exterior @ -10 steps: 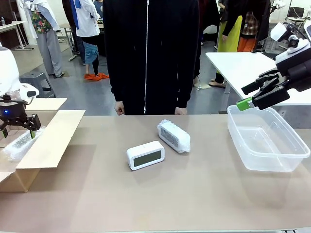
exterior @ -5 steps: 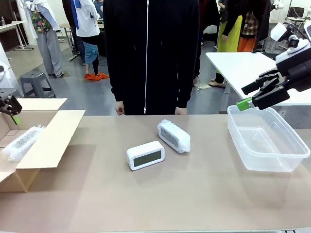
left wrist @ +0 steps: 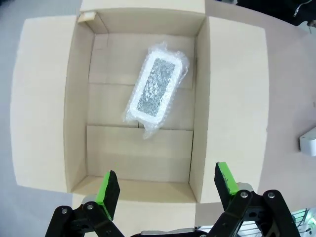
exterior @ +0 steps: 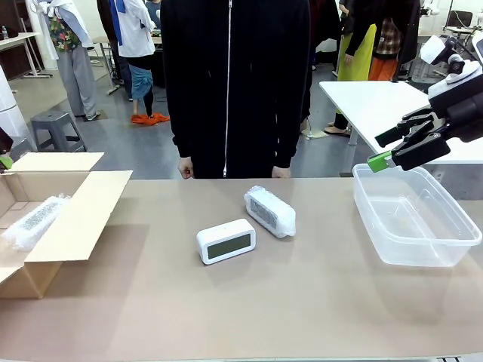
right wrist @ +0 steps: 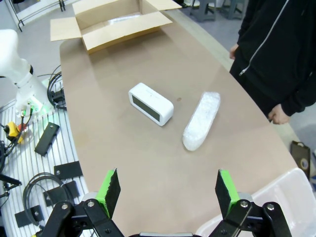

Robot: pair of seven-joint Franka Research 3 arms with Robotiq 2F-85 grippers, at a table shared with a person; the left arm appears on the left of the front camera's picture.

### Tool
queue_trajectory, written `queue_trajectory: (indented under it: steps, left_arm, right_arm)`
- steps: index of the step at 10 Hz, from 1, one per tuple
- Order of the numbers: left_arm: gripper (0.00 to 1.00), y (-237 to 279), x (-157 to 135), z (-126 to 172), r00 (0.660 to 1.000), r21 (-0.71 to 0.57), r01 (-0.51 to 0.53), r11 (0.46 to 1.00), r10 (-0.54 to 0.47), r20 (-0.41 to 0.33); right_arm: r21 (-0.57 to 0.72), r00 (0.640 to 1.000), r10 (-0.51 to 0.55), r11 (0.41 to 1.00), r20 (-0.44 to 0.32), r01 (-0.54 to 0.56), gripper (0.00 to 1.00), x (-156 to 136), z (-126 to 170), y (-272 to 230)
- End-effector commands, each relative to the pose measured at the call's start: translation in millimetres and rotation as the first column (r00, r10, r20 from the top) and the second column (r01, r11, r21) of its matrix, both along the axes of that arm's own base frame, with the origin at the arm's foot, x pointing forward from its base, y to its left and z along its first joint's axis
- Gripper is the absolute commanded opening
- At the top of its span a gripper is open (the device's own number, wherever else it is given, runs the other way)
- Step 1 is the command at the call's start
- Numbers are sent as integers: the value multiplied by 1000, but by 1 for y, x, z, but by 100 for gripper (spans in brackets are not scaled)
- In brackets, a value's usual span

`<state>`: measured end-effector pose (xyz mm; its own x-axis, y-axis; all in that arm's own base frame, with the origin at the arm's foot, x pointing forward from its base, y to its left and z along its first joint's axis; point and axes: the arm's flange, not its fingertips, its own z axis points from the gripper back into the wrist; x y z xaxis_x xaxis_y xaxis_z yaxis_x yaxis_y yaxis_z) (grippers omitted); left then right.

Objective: Separate and place wrapped and unwrapped clocks.
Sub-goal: If the picked Digital clock is wrapped, place it in the Package Box ; if not, place it in the Organizing box, then pick up the Digital clock indicated by the person.

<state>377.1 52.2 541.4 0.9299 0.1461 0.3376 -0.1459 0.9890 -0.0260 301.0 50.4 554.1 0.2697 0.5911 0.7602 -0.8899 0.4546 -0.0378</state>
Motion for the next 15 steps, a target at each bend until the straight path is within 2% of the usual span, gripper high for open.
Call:
queue_trajectory:
  steps: [1, 2, 12, 13, 14, 15]
  left_arm:
    - [100, -23, 22, -29, 989, 26, 145, 989, -146, 35]
    - [100, 0, 0, 0, 1000, 0, 0, 1000, 0, 0]
    - [100, 2, 1, -3, 1000, 9, 17, 1000, -17, 5]
    - [100, -34, 2, 38, 950, 7, 191, 982, -187, 250]
    - [100, -51, -4, 69, 886, -7, 342, 940, -320, 337]
    - [100, -59, -13, 84, 804, -56, 509, 859, -452, 387]
  right_arm:
    - [17, 1000, 22, 1000, 0, -22, 100, 1, -2, 0]
    - [17, 1000, 22, 1000, 0, -22, 100, 1, -2, 0]
    - [17, 1000, 22, 1000, 0, -22, 100, 1, -2, 0]
    - [17, 1000, 22, 1000, 0, -22, 100, 1, -2, 0]
    - [17, 1000, 22, 1000, 0, -22, 100, 1, -2, 0]
    - [17, 1000, 22, 1000, 0, -22, 100, 1, -2, 0]
